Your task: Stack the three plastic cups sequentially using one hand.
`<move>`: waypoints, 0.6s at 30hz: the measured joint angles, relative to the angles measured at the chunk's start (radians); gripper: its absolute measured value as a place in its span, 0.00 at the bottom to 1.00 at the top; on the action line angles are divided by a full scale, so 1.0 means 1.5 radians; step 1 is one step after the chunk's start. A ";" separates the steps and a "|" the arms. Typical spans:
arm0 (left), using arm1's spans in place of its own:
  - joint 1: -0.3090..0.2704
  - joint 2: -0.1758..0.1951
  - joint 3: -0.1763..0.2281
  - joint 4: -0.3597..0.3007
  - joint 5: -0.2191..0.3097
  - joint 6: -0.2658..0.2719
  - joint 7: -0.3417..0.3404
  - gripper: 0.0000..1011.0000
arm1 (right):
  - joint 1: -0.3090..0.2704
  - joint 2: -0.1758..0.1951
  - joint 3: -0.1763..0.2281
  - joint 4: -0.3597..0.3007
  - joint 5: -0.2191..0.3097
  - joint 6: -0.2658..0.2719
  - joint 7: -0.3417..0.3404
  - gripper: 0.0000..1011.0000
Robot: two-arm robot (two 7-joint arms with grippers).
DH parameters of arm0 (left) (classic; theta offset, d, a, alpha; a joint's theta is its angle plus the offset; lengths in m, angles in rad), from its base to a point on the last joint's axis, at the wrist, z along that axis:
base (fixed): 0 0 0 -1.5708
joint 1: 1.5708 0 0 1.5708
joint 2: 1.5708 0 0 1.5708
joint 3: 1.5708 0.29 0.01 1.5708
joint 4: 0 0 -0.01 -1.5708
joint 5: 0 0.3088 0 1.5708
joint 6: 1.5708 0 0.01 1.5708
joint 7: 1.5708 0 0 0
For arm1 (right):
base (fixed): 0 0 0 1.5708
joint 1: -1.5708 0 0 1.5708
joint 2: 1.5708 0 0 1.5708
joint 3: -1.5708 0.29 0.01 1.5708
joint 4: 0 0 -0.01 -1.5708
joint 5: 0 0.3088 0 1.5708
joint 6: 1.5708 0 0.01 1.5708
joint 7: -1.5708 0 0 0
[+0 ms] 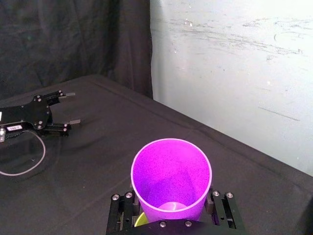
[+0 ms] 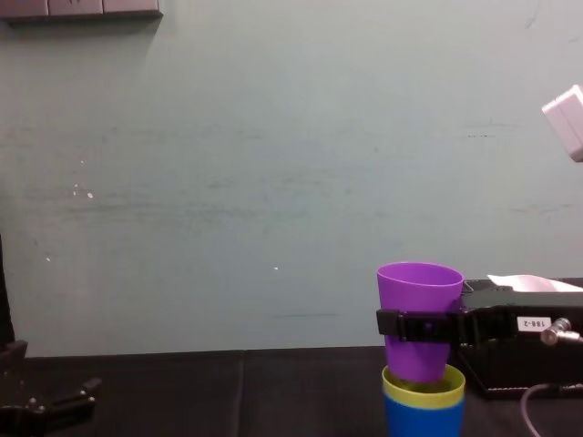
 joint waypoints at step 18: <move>0.000 0.000 0.000 0.000 0.000 0.000 0.000 1.00 | -0.010 -0.002 -0.005 0.010 -0.004 0.000 0.007 0.71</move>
